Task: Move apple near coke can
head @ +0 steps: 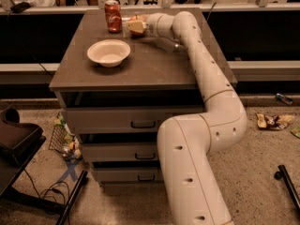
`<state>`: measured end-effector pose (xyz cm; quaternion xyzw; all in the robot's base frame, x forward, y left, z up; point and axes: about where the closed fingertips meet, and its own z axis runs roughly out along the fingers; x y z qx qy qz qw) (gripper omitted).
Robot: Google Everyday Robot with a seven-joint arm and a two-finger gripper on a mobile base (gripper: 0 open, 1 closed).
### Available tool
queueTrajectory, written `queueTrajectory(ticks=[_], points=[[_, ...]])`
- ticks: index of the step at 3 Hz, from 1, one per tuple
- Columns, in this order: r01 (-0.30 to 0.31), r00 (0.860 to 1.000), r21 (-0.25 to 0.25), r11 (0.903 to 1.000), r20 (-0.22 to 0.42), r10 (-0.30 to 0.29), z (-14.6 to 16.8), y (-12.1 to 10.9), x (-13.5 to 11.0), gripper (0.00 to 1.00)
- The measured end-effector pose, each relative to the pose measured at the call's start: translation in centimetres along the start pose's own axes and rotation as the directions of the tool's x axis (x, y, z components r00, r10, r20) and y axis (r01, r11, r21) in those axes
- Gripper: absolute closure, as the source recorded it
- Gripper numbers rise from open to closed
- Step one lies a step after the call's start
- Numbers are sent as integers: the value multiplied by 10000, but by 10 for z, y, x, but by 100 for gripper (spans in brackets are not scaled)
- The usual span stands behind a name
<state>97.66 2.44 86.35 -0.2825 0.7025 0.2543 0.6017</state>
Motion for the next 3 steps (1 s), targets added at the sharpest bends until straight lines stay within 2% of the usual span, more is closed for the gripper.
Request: queueTrajectory(ticks=[2,3], points=[[-19,10000,-80,10000,-42,19,6,5,3,0],[-20,10000,-81,10000,-43,19,6,5,3,0]])
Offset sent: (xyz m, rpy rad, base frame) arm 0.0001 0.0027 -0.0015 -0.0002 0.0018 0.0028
